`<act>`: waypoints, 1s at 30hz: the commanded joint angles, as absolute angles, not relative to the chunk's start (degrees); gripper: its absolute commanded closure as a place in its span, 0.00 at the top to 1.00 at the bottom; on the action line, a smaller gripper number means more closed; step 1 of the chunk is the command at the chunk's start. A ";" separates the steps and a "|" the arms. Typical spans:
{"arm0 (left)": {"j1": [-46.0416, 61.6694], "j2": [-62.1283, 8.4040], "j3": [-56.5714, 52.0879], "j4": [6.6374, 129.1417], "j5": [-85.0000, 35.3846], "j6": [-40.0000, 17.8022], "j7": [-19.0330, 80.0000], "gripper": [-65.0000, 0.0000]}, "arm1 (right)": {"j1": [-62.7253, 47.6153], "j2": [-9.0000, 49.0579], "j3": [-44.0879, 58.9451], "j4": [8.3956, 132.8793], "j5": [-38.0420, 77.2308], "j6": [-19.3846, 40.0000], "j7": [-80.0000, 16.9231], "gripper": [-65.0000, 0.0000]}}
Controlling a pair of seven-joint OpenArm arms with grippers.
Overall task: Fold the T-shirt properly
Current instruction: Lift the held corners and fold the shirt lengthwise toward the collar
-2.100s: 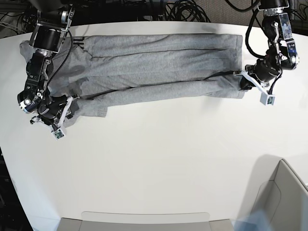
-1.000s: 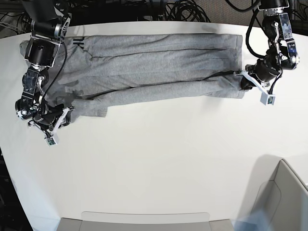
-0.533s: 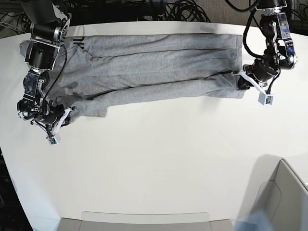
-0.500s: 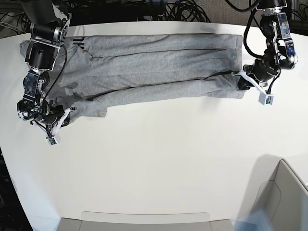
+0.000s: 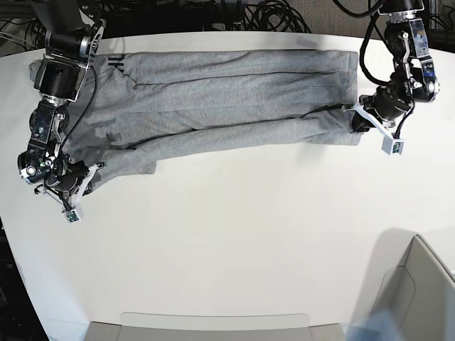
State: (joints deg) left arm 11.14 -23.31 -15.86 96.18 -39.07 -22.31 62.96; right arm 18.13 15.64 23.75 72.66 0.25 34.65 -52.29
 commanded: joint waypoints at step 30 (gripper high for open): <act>11.21 -24.13 -16.66 97.45 -40.04 -22.37 65.63 0.00 | 9.54 18.07 28.88 103.87 0.75 40.00 -74.86 0.00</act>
